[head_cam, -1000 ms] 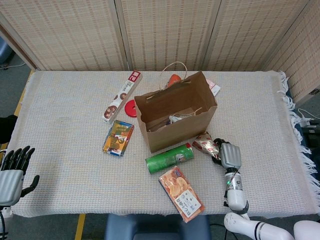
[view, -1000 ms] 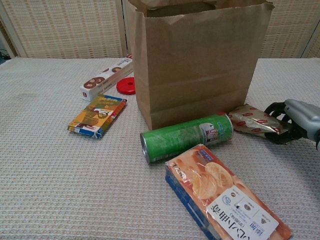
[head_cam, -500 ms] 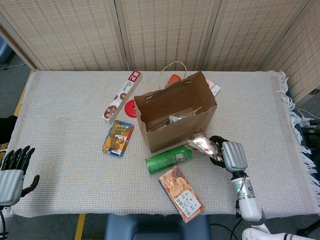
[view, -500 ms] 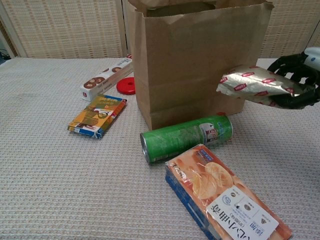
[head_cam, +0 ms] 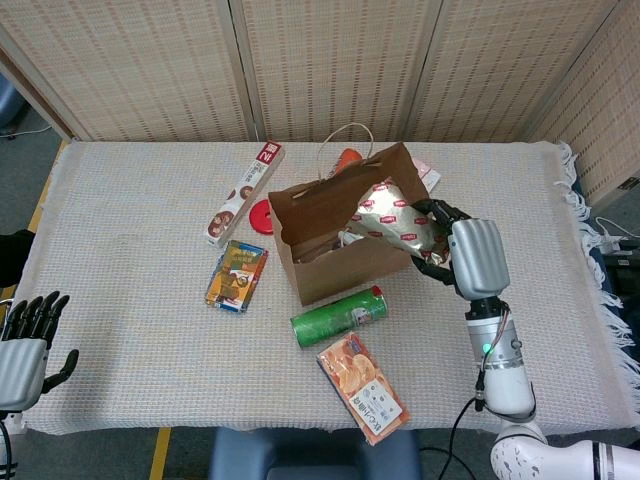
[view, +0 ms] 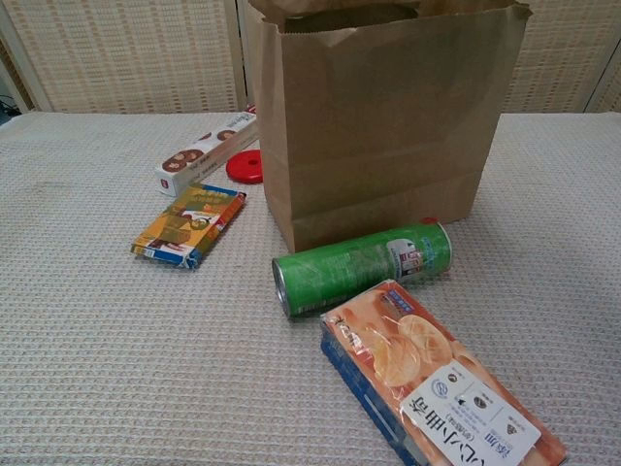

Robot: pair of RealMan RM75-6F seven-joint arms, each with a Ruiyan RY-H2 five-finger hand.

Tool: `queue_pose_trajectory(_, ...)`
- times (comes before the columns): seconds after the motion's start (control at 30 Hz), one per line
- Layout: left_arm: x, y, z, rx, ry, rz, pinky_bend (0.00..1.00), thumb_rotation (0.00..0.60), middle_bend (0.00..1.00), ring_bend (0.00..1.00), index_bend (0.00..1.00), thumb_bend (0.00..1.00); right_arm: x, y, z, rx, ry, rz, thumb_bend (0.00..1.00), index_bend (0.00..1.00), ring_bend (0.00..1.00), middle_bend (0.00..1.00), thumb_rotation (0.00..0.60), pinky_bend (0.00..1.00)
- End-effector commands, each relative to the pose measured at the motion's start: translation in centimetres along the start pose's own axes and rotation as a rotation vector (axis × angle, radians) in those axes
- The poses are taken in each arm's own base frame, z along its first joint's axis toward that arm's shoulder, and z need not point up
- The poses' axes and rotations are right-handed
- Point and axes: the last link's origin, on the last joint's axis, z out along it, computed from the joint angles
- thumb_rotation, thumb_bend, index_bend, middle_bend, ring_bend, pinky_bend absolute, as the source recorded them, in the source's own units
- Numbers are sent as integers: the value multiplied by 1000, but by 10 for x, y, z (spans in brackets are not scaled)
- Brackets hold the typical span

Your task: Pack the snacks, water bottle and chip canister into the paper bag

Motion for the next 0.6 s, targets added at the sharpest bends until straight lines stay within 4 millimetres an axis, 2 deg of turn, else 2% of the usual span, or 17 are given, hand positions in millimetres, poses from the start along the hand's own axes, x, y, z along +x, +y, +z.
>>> queue_pose_trajectory(0.03,0,0,0,-1,0,-2,0,600,0,0,0,383,-7,-18,32,-44,17,-11,415,568,548,534,600,683)
queue_pose_trajectory(0.33,0,-1,0,-3,1,-16,0,600,0,0,0,382,-51,-38,61,-108,-24,-30,415,568,548,534,600,683)
queue_pose_trajectory(0.6,0,-2,0,-8,1,-29,0,600,0,0,2,384,-76,-38,65,-126,-65,-86,415,541,517,534,600,657)
